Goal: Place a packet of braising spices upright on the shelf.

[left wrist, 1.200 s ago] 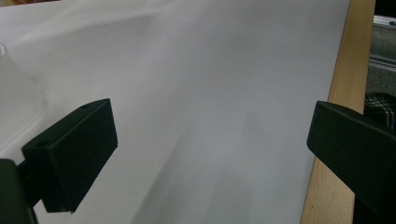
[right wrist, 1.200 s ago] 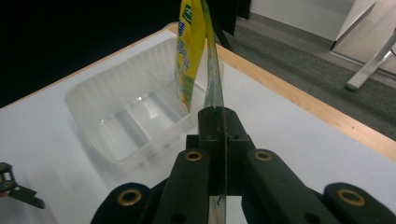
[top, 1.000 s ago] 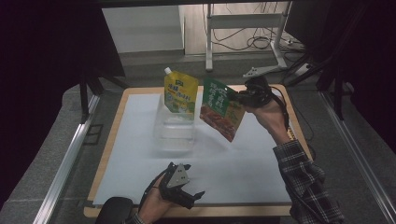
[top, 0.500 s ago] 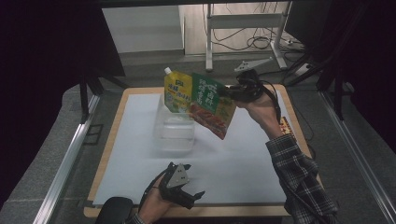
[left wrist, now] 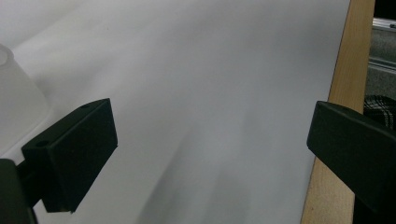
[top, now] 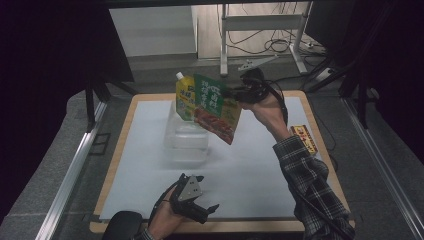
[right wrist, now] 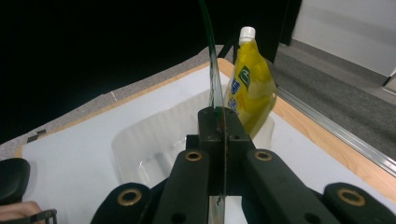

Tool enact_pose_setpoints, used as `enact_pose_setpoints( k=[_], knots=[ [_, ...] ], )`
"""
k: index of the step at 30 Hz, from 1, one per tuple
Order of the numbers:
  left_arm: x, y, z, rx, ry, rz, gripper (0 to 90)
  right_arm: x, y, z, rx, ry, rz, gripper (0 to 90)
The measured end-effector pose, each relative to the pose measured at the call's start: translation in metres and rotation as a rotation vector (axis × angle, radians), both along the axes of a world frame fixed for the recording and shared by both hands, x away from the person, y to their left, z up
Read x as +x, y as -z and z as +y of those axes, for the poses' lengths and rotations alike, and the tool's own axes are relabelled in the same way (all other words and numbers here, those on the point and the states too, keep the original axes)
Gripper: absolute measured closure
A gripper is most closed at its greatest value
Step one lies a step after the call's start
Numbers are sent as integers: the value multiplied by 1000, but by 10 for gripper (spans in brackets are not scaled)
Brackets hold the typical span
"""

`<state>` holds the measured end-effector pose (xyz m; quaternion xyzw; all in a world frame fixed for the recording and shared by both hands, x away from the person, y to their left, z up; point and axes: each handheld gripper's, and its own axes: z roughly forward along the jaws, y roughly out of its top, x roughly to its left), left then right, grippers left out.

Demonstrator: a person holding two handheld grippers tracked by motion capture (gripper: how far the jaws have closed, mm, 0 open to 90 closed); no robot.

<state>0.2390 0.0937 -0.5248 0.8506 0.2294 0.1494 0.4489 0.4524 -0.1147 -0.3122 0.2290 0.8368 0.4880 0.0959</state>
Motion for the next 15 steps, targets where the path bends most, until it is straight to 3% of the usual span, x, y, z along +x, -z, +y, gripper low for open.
enact_pose_setpoints(
  k=[15],
  knots=[
    [0,-1,0,-3,1,-4,13,13,2,38,11,-45,-4,893]
  ],
)
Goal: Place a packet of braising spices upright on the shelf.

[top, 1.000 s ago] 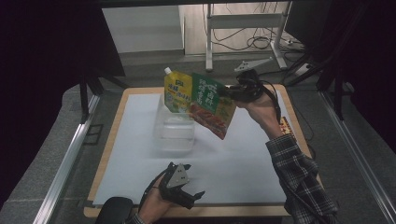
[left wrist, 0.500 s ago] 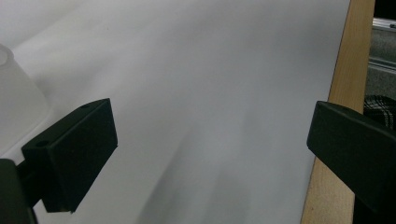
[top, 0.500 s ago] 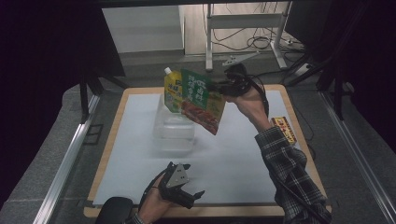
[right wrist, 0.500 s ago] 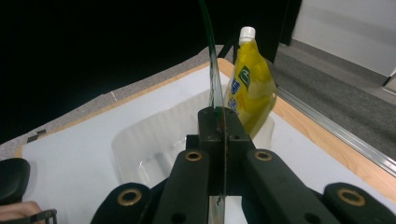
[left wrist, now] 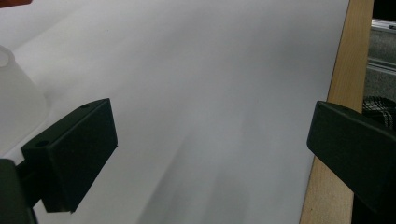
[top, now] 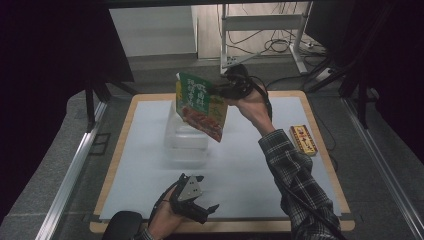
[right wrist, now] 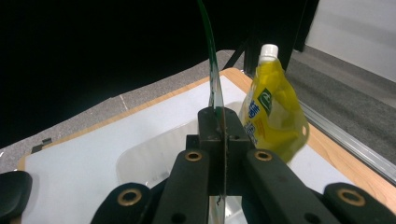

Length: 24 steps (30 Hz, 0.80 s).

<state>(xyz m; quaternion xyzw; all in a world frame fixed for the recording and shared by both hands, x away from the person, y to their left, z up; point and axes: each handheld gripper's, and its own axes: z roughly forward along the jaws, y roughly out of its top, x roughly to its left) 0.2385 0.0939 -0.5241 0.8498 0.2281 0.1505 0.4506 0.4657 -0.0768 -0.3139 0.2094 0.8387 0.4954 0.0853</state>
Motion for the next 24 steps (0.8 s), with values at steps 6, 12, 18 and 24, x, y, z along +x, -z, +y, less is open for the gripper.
enact_pose_setpoints(
  k=[6,12,18,24],
  knots=[
    [0,0,1,7,2,-1,13,5,3,17,-1,-14,2,893],
    [0,0,0,0,3,2,13,10,5,33,-3,-32,-2,893],
    [0,0,0,2,7,2,13,15,9,47,-2,-50,-8,893],
    [0,1,-1,5,10,4,13,17,21,56,-24,-51,17,893]
  ],
)
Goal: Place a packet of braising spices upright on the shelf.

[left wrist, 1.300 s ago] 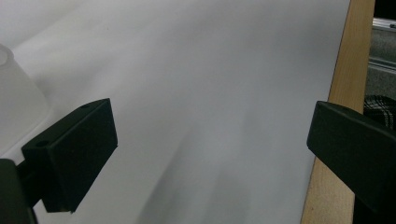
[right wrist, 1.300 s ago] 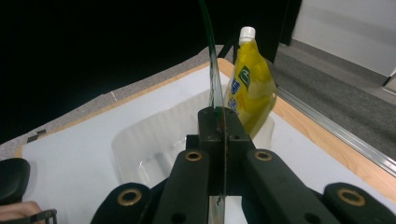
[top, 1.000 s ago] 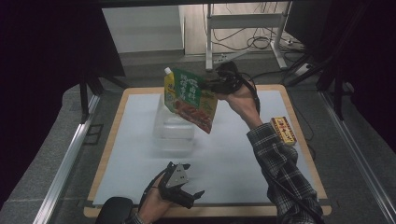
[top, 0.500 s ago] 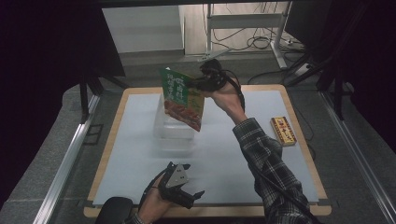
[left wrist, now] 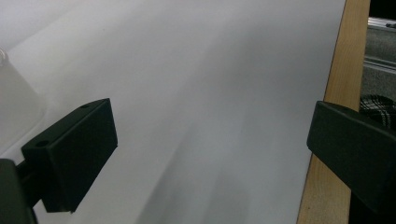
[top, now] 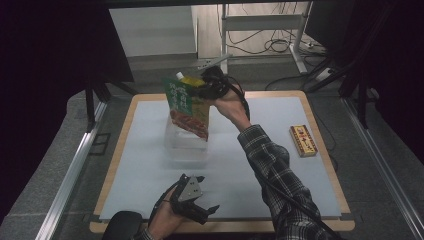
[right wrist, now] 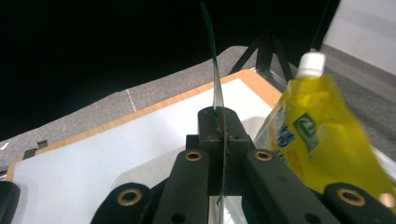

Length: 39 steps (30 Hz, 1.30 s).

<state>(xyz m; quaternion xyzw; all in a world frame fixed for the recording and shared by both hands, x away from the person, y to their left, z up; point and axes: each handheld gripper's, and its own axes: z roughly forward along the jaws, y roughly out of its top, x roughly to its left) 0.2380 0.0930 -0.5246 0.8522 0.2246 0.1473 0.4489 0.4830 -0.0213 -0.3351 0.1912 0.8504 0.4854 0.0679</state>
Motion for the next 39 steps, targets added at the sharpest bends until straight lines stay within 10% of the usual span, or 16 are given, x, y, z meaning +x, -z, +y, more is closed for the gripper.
enact_pose_setpoints(
  k=[22,39],
  knots=[
    [0,0,0,16,3,-3,14,13,31,1,2,52,18,861],
    [-1,1,-2,22,8,-5,15,0,26,-18,-66,81,-60,437]
  ],
)
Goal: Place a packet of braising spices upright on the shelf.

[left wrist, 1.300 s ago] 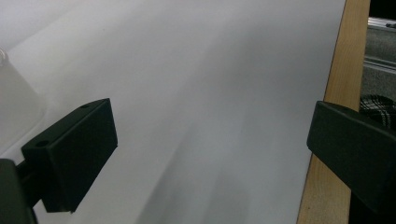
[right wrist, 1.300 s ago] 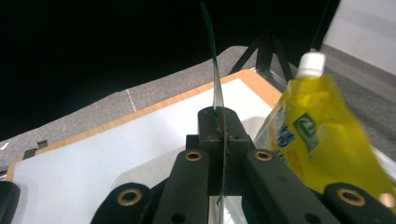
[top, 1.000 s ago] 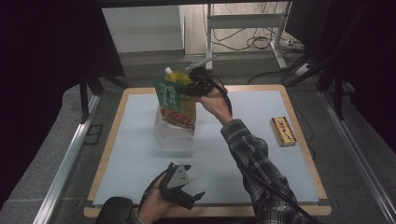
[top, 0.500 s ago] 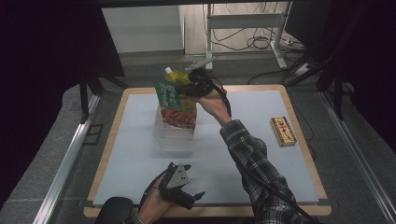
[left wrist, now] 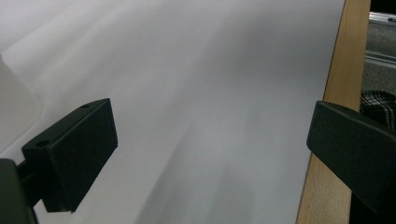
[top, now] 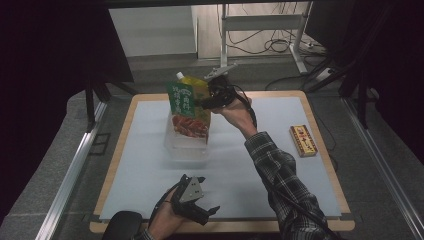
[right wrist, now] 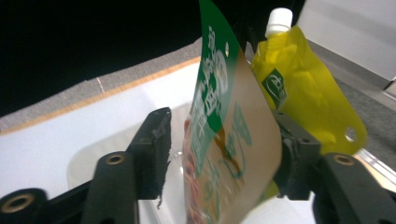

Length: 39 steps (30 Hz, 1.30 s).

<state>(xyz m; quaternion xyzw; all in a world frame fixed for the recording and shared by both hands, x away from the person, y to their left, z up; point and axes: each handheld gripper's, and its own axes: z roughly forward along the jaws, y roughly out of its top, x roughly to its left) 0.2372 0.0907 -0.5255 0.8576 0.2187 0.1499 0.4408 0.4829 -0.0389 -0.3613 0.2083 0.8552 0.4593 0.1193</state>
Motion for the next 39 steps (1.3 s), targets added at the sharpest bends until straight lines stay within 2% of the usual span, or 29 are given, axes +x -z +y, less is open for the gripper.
enact_pose_setpoints(
  k=[2,7,17,24,35,39],
  knots=[
    [0,0,0,3,2,0,15,-1,1,-3,-16,5,-9,404],
    [0,0,-1,8,6,-2,15,-3,4,-8,-23,16,0,335],
    [-1,0,-1,6,7,-2,16,-10,6,-21,9,2,9,191],
    [-1,1,-2,10,10,0,16,-15,8,-31,25,-18,42,137],
    [0,1,-2,7,6,-2,15,-27,16,-41,13,-34,52,59],
    [-1,1,-2,6,6,-2,15,-32,18,-46,-8,-37,45,50]
  ],
)
